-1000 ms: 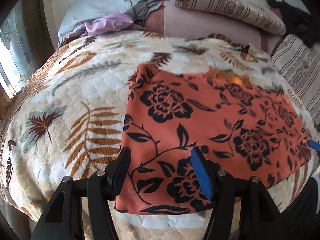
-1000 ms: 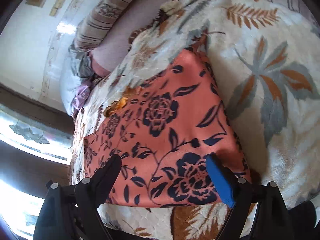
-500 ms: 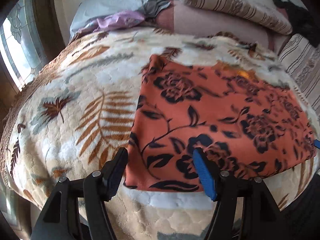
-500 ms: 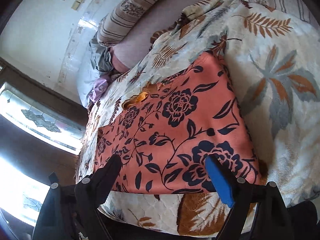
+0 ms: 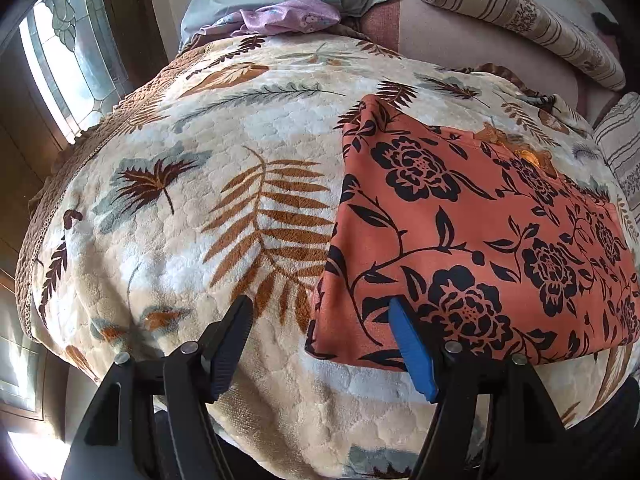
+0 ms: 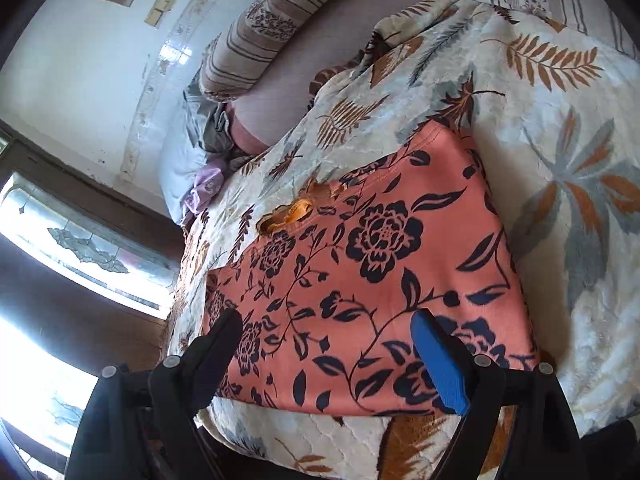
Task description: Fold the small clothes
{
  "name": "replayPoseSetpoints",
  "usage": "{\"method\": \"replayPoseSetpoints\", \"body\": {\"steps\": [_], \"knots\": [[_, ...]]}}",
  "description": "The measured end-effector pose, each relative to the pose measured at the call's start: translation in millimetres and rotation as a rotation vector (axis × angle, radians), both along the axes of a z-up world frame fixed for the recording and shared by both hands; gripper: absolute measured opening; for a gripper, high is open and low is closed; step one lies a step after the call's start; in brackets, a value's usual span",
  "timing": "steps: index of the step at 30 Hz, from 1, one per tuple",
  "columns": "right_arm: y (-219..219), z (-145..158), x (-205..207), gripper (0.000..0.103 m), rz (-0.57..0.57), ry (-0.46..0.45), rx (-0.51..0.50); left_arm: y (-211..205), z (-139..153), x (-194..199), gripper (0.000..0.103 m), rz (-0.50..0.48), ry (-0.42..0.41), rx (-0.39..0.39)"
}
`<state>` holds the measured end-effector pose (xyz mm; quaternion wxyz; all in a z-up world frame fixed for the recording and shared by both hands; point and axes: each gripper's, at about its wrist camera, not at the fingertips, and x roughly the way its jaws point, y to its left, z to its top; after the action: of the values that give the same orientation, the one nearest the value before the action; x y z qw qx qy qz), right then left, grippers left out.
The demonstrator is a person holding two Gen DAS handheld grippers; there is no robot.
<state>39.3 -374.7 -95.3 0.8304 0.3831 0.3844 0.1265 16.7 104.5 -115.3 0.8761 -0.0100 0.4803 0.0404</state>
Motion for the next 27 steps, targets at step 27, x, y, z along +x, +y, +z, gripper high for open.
{"method": "replayPoseSetpoints", "body": {"steps": [27], "knots": [[24.6, -51.1, 2.1, 0.088, 0.103, 0.171, -0.068, -18.9, 10.9, 21.4, 0.072, -0.020, -0.023, -0.010]]}}
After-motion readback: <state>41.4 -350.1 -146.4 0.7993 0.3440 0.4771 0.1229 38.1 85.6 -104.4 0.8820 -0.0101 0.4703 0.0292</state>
